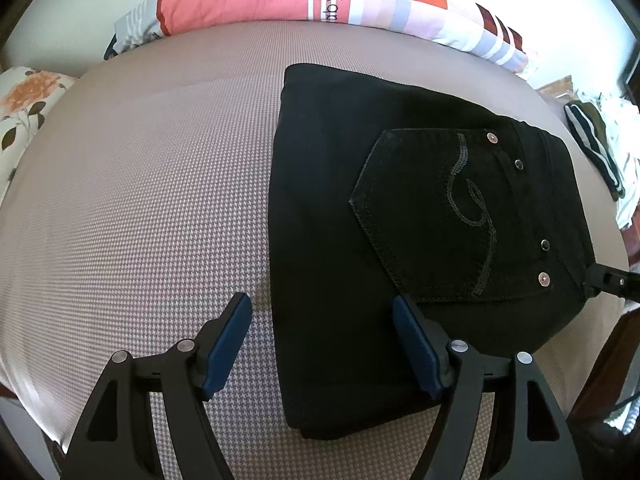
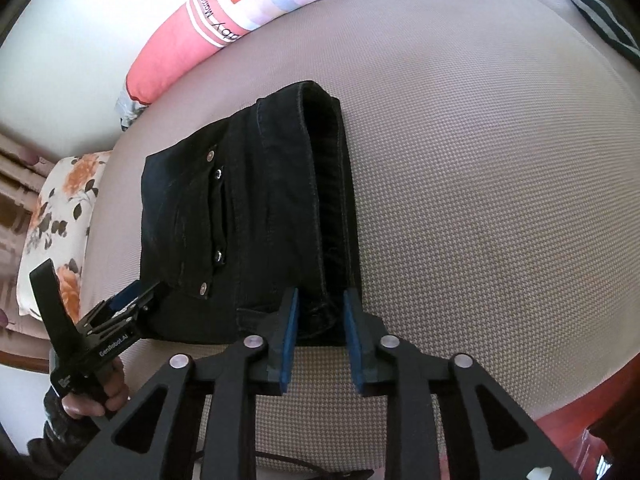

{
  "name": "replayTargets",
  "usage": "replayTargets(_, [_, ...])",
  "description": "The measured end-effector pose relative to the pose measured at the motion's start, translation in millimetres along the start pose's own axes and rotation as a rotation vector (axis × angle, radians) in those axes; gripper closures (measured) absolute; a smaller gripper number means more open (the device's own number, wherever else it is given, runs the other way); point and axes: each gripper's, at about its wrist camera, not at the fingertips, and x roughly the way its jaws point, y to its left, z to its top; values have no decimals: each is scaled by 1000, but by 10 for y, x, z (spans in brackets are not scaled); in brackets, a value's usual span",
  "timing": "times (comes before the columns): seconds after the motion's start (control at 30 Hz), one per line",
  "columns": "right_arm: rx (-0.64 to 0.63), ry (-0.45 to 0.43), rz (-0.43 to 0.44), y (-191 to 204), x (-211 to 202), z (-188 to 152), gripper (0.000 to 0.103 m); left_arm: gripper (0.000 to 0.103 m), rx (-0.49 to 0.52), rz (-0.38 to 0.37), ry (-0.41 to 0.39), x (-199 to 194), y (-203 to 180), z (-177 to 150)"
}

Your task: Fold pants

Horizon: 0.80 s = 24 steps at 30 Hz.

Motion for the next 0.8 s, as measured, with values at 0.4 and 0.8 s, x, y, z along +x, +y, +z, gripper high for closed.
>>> replayTargets(0.4, [1,1,-41,-2,-47,146,52,29,20,11,13,5,-47,60])
replayTargets(0.8, [-44,27,-22,57,104,338,51,29,39,20,32,-37,-72,150])
